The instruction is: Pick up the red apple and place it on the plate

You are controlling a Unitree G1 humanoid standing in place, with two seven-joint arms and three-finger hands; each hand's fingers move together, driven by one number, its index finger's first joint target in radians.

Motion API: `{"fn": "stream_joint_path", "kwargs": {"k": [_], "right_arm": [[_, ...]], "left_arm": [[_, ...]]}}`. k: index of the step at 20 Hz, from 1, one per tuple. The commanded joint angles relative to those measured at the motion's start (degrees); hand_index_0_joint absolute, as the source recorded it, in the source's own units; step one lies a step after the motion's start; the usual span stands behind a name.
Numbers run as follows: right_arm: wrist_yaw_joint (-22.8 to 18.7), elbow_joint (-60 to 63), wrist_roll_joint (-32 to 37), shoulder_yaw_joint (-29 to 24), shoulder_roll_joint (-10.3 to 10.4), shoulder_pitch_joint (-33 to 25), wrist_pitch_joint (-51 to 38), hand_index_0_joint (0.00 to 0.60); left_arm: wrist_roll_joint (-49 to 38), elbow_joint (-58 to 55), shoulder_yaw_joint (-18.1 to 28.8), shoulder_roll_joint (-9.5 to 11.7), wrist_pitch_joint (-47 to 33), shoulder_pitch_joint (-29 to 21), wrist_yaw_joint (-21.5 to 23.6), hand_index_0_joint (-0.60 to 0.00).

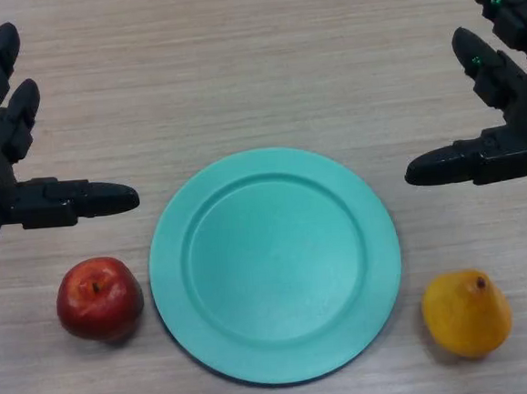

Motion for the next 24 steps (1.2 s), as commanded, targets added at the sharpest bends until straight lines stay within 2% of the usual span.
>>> {"fn": "stream_joint_path", "kwargs": {"k": [1,4,8,10,12,14,15,16,17,18,19,20,21,24], "right_arm": [[4.97,-0.81,-5.23,-0.27,-2.18,-0.64,-13.34,0.000],[6.55,0.61,-7.59,-1.02,-0.40,0.05,-14.87,0.000],[6.94,0.75,-9.78,-1.37,-1.08,1.52,-16.25,0.000],[6.95,0.78,-11.12,-1.33,-0.52,2.21,-16.38,0.000],[6.02,0.79,-11.56,-1.09,-0.04,2.28,-16.26,0.000],[6.04,1.56,-12.79,-0.34,0.19,2.06,-16.47,0.000],[6.22,2.23,-13.41,-0.22,0.38,2.06,-16.95,0.000],[6.31,2.43,-13.58,-0.21,0.41,2.00,-16.90,0.000],[6.17,3.31,-13.52,-0.16,0.64,1.89,-16.99,0.000],[6.00,3.70,-13.58,-0.01,0.70,1.71,-16.96,0.000],[5.71,4.77,-14.08,0.53,0.90,1.05,-17.32,0.000],[5.73,5.07,-14.33,0.75,0.95,0.86,-17.38,0.000],[5.97,5.71,-14.33,0.90,1.24,0.56,-17.72,0.000],[5.45,6.43,-13.77,1.19,1.86,0.53,-18.64,0.000]], "left_arm": [[3.50,-2.15,2.37,2.42,-12.05,-3.09,-1.06,0.000],[4.02,-2.19,2.28,1.81,-12.33,-2.16,-2.73,0.000],[6.02,-0.39,1.79,1.31,-15.79,-1.20,-4.28,0.000],[7.10,0.48,1.58,1.15,-16.99,-0.82,-5.36,0.000],[7.88,-0.56,1.83,0.72,-18.39,1.40,-6.92,0.000],[7.40,-5.36,3.09,-0.83,-18.13,5.89,-7.62,0.000],[7.24,-9.64,5.36,-2.36,-19.12,11.26,-8.05,0.000],[7.85,-10.50,6.05,-2.93,-20.24,13.21,-8.34,0.000],[11.00,-9.21,8.16,-4.69,-26.81,17.62,-8.75,0.000],[12.14,-8.04,8.93,-5.24,-29.59,18.78,-8.73,0.000],[12.74,-3.30,11.34,-5.97,-36.41,21.45,-9.69,0.000],[12.60,-1.51,12.08,-6.13,-38.59,22.31,-10.31,0.000],[13.99,6.31,13.08,-5.95,-45.67,23.09,-11.03,0.000],[14.97,19.43,11.86,-4.05,-54.10,20.86,-9.21,0.000]]}}
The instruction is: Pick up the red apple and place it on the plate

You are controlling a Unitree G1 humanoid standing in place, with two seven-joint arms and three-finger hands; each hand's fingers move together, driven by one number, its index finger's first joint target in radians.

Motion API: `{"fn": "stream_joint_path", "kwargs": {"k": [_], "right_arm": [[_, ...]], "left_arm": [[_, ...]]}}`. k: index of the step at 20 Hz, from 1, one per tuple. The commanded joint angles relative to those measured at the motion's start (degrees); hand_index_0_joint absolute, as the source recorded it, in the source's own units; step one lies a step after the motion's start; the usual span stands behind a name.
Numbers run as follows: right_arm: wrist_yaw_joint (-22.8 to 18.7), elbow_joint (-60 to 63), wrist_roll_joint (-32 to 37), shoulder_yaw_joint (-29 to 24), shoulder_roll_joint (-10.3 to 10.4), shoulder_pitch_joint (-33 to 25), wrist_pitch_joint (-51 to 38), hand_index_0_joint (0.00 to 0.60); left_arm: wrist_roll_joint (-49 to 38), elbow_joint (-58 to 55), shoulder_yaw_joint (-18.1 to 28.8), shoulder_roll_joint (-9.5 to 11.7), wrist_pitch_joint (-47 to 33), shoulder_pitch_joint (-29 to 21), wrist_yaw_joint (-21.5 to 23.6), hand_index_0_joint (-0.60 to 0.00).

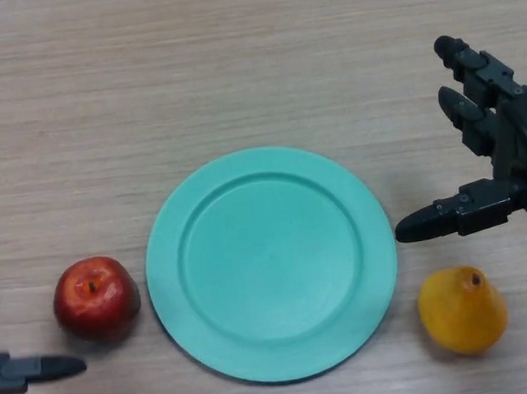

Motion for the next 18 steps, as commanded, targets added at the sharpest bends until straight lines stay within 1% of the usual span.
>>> {"fn": "stream_joint_path", "kwargs": {"k": [1,2,3,4,5,6,7,8,10,11,12,13,14,15,16,18], "right_arm": [[-1.45,-2.99,1.01,-1.83,-0.83,-2.88,-9.42,0.000],[-1.50,-3.15,1.16,-1.85,-0.81,-2.88,-9.27,0.000],[-1.52,-3.39,1.67,-2.07,-0.86,-2.74,-9.05,0.000],[-1.62,-3.39,1.84,-2.15,-0.88,-2.74,-8.97,0.000],[-1.84,-3.70,2.03,-2.30,-1.03,-2.63,-8.85,0.000],[-1.89,-3.82,2.13,-2.37,-1.08,-2.59,-8.78,0.000],[-2.10,-4.29,2.14,-2.36,-1.14,-2.28,-8.42,0.000],[-2.20,-4.36,2.13,-2.32,-1.09,-2.15,-8.47,0.000],[-2.18,-4.74,1.90,-2.00,-0.96,-1.79,-8.13,0.000],[-2.15,-4.88,1.91,-2.01,-0.94,-1.75,-7.99,0.000],[-2.12,-5.04,1.94,-2.04,-0.94,-1.71,-7.83,0.000],[-2.07,-5.52,2.00,-2.12,-0.96,-1.57,-7.46,0.000],[-2.06,-5.88,1.99,-2.14,-0.98,-1.49,-7.19,0.000],[-2.10,-6.50,2.12,-2.24,-0.92,-1.22,-6.90,0.000],[-2.11,-6.60,2.10,-2.22,-0.94,-1.12,-6.90,0.000],[-2.08,-6.51,1.81,-2.22,-0.93,-0.99,-7.16,0.000]], "left_arm": [[0.75,5.34,-1.19,5.00,-12.41,-4.29,2.22,0.000],[0.18,6.88,-2.23,5.44,-12.56,-4.94,2.14,0.000],[-0.80,9.82,-4.99,5.60,-12.52,-6.62,1.73,0.000],[-1.05,10.62,-5.85,5.63,-12.46,-7.10,1.58,0.000],[-1.10,13.28,-7.80,5.40,-13.35,-8.67,1.55,0.000],[-1.53,14.13,-8.44,5.28,-13.72,-9.11,1.31,0.000],[-3.06,16.20,-9.86,4.99,-14.68,-10.35,0.01,0.000],[-4.73,16.15,-10.29,4.86,-14.08,-10.49,-1.17,0.000],[-3.71,17.13,-11.28,4.32,-13.96,-11.75,-0.14,0.000],[-2.27,17.64,-11.50,4.39,-14.53,-11.82,0.57,-0.150],[-0.88,18.11,-11.70,4.49,-15.04,-11.86,1.20,-0.249],[2.02,18.99,-12.09,4.91,-16.14,-11.98,2.11,-0.399],[4.01,19.60,-12.29,5.26,-16.99,-12.07,2.70,-0.499],[3.91,18.54,-11.72,5.66,-16.55,-11.63,2.75,-0.600],[2.98,17.70,-11.46,5.59,-15.83,-11.40,2.56,-0.600],[1.46,14.49,-10.50,5.43,-14.69,-11.19,3.69,-0.600]]}}
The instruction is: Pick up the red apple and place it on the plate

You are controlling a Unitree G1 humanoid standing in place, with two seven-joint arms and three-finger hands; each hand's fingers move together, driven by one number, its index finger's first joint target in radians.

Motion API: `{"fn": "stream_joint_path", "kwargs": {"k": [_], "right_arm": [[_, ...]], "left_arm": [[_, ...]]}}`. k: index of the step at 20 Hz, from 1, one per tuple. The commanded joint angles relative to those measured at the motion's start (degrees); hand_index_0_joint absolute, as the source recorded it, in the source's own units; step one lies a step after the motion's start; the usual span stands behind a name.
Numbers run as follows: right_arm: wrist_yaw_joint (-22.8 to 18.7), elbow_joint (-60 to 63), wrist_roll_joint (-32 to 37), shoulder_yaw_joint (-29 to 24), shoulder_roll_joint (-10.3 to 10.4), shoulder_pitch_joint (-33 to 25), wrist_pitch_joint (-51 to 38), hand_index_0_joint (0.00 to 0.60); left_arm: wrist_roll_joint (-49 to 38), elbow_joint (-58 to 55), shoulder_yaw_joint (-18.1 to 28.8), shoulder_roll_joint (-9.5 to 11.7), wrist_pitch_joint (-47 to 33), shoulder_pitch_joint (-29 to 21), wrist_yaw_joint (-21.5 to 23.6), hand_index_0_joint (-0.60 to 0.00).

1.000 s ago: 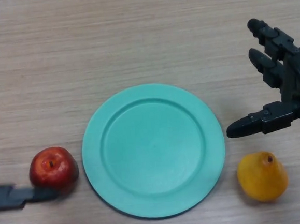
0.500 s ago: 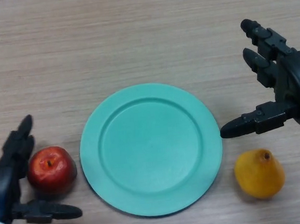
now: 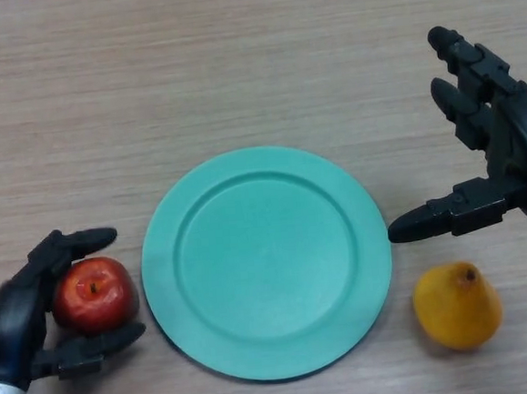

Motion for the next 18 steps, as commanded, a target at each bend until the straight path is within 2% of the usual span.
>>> {"fn": "stream_joint_path", "kwargs": {"k": [1,4,6,8,9,12,14,16,17,18], "right_arm": [[-1.18,-3.50,1.79,-3.01,-1.21,-2.02,-6.17,0.000],[-1.15,-3.75,2.17,-3.47,-1.44,-2.04,-6.01,0.000],[-1.36,-3.50,2.69,-4.06,-1.87,-2.28,-5.83,0.000],[-1.36,-3.63,2.73,-4.10,-2.22,-2.62,-5.16,0.000],[-1.37,-3.67,2.44,-3.96,-2.25,-2.83,-4.91,0.000],[-1.61,-3.69,1.87,-3.55,-2.00,-3.15,-5.24,0.000],[-1.28,-3.91,2.13,-3.54,-1.93,-3.34,-4.65,0.000],[-1.16,-3.84,2.30,-3.89,-2.05,-3.09,-4.73,0.000],[-1.17,-3.81,2.24,-3.89,-2.08,-3.05,-4.83,0.000],[-1.18,-3.75,2.13,-3.87,-2.11,-3.00,-4.95,0.000]], "left_arm": [[-0.30,-7.34,3.14,3.06,-5.96,-1.48,3.85,-0.600],[4.19,-14.80,2.35,3.18,-4.56,-2.51,5.01,-0.600],[-1.94,-21.37,0.13,2.27,6.73,-4.57,-1.29,-0.600],[-1.67,-20.74,-2.75,0.66,11.33,-8.60,-2.64,-0.600],[-0.67,-20.61,-5.19,-0.91,15.37,-10.31,-2.84,-0.600],[4.79,-13.22,-8.64,-3.55,11.72,-13.14,-1.27,-0.600],[10.79,-6.16,-10.35,-3.63,5.32,-13.84,-0.21,-0.600],[8.37,-4.43,-8.30,-4.45,5.81,-14.59,-1.20,-0.600],[7.44,-4.56,-8.18,-4.45,5.92,-14.57,-1.17,-0.451],[6.52,-4.82,-8.11,-4.42,6.28,-14.52,-1.27,-0.351]]}}
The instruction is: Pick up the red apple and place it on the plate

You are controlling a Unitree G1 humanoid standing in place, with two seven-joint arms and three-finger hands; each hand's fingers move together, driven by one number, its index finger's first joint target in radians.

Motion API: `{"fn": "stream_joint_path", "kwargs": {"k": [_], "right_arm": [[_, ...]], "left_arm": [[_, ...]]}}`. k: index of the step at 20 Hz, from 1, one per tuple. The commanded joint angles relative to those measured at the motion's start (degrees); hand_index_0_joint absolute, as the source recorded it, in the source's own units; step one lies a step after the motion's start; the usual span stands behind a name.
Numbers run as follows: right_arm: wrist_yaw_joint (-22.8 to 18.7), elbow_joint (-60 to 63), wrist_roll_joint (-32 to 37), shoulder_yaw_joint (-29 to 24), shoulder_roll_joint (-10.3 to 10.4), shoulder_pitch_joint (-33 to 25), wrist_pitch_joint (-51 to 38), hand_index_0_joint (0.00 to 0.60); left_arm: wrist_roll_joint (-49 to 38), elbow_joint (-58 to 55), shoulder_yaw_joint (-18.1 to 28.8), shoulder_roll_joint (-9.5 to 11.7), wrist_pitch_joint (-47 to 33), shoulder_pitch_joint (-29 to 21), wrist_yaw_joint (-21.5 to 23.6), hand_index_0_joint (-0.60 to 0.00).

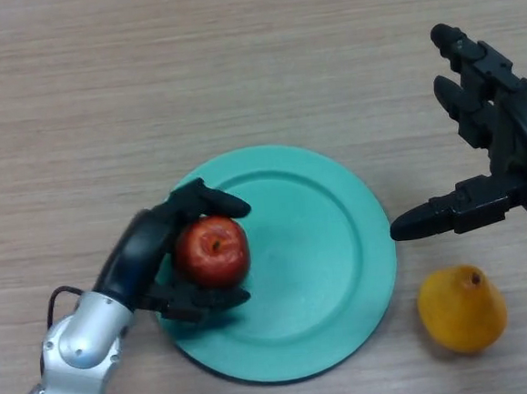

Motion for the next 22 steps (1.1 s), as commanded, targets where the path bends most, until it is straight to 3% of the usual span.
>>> {"fn": "stream_joint_path", "kwargs": {"k": [1,3,6,8,10,13,17,22], "right_arm": [[-1.13,-3.62,1.76,-3.60,-1.78,-2.59,-6.04,0.000],[-1.09,-3.70,0.91,-3.74,-1.93,-2.57,-6.08,0.000],[-1.39,-4.09,0.97,-3.75,-2.04,-3.01,-4.72,0.000],[-0.96,-4.00,0.62,-3.33,-1.94,-3.22,-4.69,0.000],[-1.05,-4.35,1.17,-3.53,-1.60,-3.17,-4.69,0.000],[-1.84,-4.53,2.59,-3.74,-1.37,-3.40,-5.84,0.000],[-2.67,-7.22,7.16,-5.47,-2.12,-1.75,-7.67,0.000],[-2.49,-9.42,9.10,-6.26,-2.72,-0.15,-7.83,0.000]], "left_arm": [[-5.95,-5.32,3.63,1.37,-1.27,-2.19,0.26,-0.201],[-9.35,-15.45,4.99,3.22,9.99,-1.21,-1.78,0.000],[-12.87,-25.49,9.04,5.84,16.24,-0.83,-4.28,0.000],[-17.66,-30.38,13.06,8.03,19.99,-1.80,-2.03,0.000],[-20.98,-33.78,16.21,9.72,17.82,0.06,0.01,0.000],[-26.85,-38.86,21.34,12.12,20.00,5.16,-1.70,0.000],[-30.59,-43.03,23.30,11.26,26.94,8.74,-1.58,0.000],[-25.68,-43.29,22.24,10.22,25.64,8.67,2.79,0.000]]}}
